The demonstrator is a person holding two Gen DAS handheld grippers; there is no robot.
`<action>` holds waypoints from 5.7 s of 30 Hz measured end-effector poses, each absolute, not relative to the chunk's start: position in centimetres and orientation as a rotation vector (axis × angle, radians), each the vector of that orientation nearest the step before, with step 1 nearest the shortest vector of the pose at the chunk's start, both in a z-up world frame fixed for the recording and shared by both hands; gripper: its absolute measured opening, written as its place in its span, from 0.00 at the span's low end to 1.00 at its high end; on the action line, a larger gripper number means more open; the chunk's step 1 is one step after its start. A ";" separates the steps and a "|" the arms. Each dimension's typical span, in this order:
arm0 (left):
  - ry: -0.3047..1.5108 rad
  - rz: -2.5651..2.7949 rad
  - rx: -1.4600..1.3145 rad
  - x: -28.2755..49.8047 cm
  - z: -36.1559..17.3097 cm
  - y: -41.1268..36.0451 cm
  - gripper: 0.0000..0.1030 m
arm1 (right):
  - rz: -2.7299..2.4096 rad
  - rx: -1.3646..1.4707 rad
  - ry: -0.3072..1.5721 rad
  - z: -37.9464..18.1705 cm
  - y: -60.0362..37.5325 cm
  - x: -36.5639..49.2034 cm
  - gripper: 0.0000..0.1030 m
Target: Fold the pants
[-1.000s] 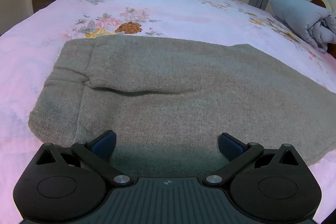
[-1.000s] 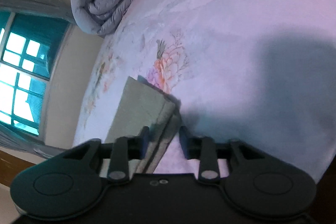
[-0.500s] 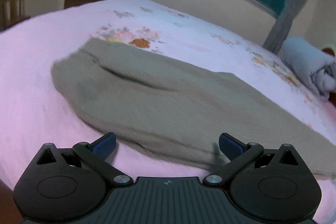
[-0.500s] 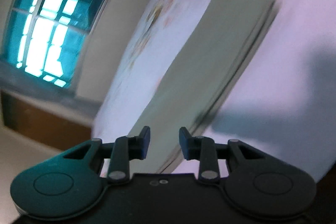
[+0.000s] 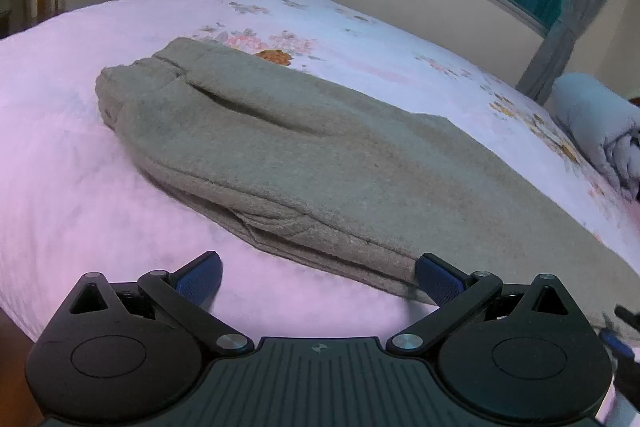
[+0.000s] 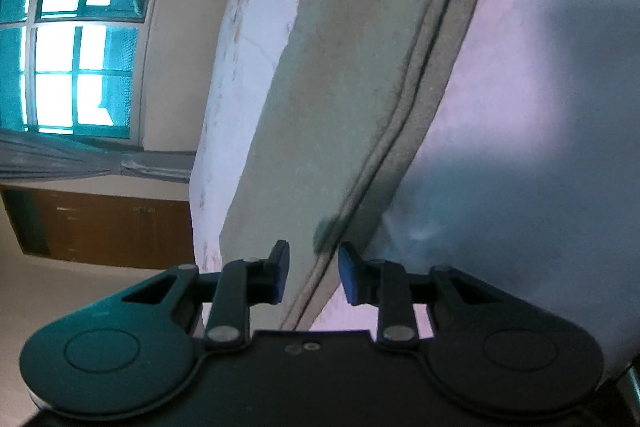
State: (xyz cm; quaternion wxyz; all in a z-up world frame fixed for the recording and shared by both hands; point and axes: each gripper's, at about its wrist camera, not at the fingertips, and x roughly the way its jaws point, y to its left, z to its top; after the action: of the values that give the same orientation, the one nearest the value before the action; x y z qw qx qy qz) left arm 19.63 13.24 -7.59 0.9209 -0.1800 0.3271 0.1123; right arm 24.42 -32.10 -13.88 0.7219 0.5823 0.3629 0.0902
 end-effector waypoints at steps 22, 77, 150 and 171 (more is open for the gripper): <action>0.668 0.210 -0.357 19.5 -7.4 13.0 1.00 | 0.116 1.177 0.660 -11.9 -36.7 20.9 0.15; 0.593 0.498 -0.516 23.2 -7.8 27.7 1.00 | 1.168 0.281 1.000 -8.3 -5.7 55.0 0.26; 0.643 0.171 -0.092 25.5 -8.1 20.6 1.00 | 0.742 0.170 0.957 -7.1 -17.8 36.2 0.07; 0.714 0.170 -0.039 25.4 -7.3 20.2 1.00 | 0.127 0.670 0.741 -7.4 -46.0 27.6 0.24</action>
State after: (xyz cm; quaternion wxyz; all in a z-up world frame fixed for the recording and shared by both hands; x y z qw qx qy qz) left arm 25.35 20.15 -7.29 0.9333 -0.0191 0.3489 0.0829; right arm 27.62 -46.02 -7.39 0.8759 0.3210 0.3551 0.0610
